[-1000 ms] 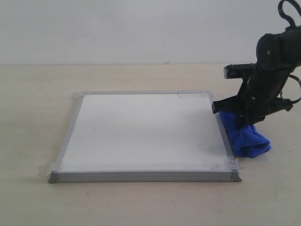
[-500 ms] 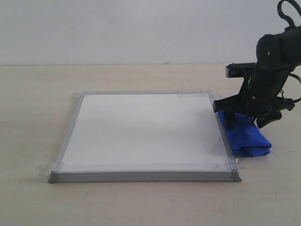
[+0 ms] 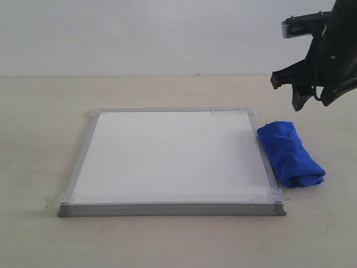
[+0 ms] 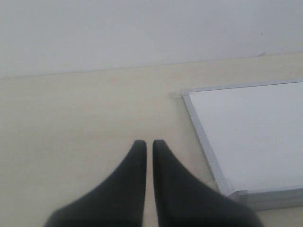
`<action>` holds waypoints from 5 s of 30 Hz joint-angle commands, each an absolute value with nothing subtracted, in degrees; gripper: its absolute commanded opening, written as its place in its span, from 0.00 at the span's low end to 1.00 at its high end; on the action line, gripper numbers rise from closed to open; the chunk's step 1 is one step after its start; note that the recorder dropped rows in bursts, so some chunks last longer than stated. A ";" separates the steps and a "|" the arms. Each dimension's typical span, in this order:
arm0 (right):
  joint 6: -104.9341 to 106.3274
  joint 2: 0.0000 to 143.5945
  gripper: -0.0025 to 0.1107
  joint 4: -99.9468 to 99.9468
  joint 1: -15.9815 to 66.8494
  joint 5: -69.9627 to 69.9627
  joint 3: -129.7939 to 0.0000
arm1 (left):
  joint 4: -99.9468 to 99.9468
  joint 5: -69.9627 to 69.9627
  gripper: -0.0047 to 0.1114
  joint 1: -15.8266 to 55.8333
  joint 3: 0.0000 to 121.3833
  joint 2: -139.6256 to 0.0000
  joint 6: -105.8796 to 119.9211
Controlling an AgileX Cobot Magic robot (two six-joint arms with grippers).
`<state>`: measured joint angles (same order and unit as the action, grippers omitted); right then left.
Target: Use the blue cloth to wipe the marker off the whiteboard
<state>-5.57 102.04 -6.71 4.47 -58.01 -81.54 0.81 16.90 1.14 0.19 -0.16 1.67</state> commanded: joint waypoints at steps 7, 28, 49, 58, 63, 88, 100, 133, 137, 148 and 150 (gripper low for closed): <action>-0.53 93.97 0.02 -3.33 4.00 -65.16 -80.46 | 0.47 16.97 0.08 1.38 0.00 0.00 1.79; 10.96 57.92 0.02 14.46 4.00 -46.03 -47.18 | 0.47 16.97 0.08 1.38 0.00 0.00 1.79; 10.96 35.45 0.02 16.18 5.26 -43.87 -47.18 | 0.47 16.97 0.08 1.25 0.00 0.00 1.79; 13.01 20.68 0.02 17.11 5.16 -36.64 -42.99 | 0.47 16.97 0.08 1.25 0.00 0.00 1.79; 20.30 13.69 0.02 17.11 5.16 -23.62 -29.38 | 0.47 16.97 0.08 1.25 0.00 0.00 1.79; 15.94 0.00 0.02 16.85 -1.72 -19.81 0.00 | 0.47 16.97 0.08 1.25 0.00 0.00 1.79; 3.74 0.00 0.02 5.70 -1.72 -19.32 0.00 | 0.47 16.97 0.08 1.25 0.00 0.00 1.79; 5.89 0.00 0.02 5.62 -1.72 -19.47 0.00 | 0.47 16.97 0.08 1.25 0.00 0.00 1.79; 5.89 0.00 0.02 5.62 -1.72 -19.47 0.00 | 0.47 16.97 0.08 1.25 0.00 0.00 1.79; 5.89 0.00 0.02 5.62 -1.72 -19.47 0.00 | 0.47 16.97 0.08 1.25 0.00 0.00 1.79; 5.89 0.00 0.02 5.62 -1.72 -19.47 0.00 | 0.47 16.97 0.08 1.25 0.00 0.00 1.79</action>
<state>5.51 0.27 6.13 -1.36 -19.83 -0.02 0.81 16.90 1.14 0.19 -0.16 1.67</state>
